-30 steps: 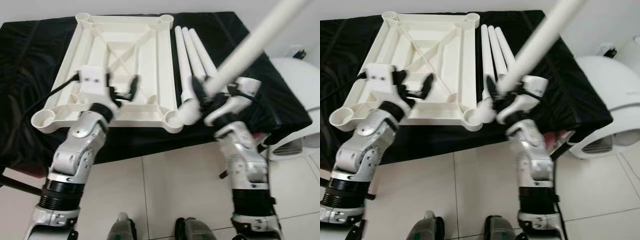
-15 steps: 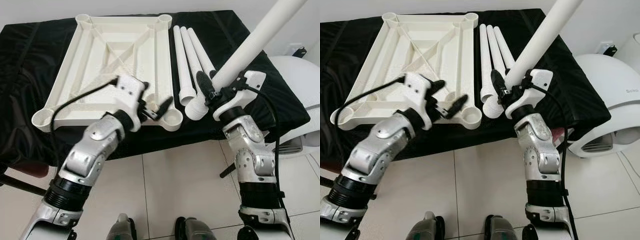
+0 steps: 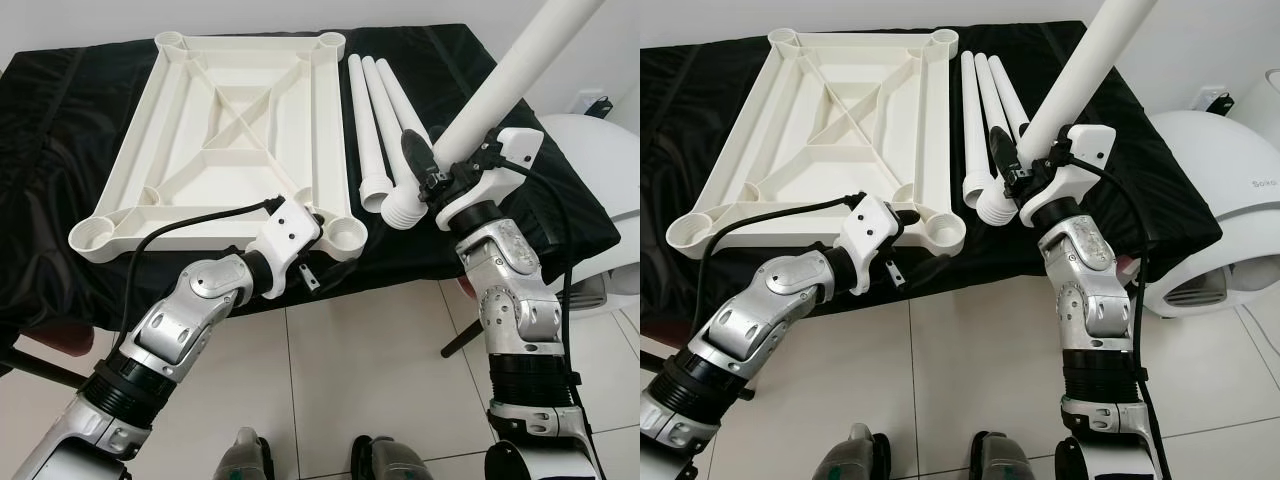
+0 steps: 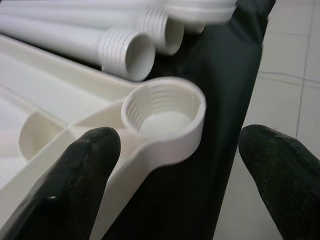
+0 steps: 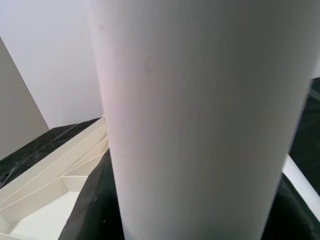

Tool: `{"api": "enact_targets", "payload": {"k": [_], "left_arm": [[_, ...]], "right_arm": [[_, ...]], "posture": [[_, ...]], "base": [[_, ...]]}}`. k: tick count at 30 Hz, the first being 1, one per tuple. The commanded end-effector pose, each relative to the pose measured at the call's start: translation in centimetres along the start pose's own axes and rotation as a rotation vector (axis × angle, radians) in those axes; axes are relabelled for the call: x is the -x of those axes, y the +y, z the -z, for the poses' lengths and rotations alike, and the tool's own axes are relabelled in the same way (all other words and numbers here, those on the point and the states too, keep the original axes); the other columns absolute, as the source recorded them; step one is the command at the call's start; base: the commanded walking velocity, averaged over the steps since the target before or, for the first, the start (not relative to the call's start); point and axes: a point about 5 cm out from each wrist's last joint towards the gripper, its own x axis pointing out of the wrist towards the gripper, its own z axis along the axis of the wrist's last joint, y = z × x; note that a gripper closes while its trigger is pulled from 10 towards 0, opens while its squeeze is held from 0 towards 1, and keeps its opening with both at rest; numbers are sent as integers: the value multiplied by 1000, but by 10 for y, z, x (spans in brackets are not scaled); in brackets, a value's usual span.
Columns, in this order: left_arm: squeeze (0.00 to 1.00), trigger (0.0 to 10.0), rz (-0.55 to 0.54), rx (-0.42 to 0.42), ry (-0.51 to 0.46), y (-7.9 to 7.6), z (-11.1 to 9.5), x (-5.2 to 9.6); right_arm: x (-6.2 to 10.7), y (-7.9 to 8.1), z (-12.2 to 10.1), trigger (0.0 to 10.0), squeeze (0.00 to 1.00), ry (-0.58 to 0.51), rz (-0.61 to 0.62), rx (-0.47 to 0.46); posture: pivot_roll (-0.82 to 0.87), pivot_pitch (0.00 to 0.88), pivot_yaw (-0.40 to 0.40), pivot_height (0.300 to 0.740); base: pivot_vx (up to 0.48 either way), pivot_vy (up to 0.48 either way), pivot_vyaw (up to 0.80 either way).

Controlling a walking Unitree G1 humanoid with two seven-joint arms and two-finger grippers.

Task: Building children table

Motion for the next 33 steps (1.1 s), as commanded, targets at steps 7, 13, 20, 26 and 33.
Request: {"api": "enact_targets", "payload": {"k": [7, 13, 20, 26, 33], "left_arm": [[0, 10000, -146, 55, -118, 25, -16, 10], [0, 10000, -279, 101, -200, 41, -25, 27], [0, 10000, -360, 133, -253, 39, -28, 47], [0, 10000, -465, 171, -295, 39, -29, 54], [0, 10000, -674, 233, -331, 46, -23, 69]], "right_arm": [[3, 1, -4, 10000, 0, -29, -4, 14], [10, 1, 2, 10000, 0, -6, 0, 21], [21, 4, 7, 10000, 0, 0, 8, 11], [28, 10, 12, 10000, 0, 5, 2, 27], [40, 14, 17, 10000, 0, 13, 22, 62]], "posture": [[-34, 152, 36, 740], [-26, 149, 29, 740], [-14, 138, 21, 740], [-8, 127, 19, 740], [-9, 115, 18, 740]], "base": [[0, 0, 0], [0, 0, 0], [0, 0, 0], [0, 0, 0], [0, 0, 0]]}}
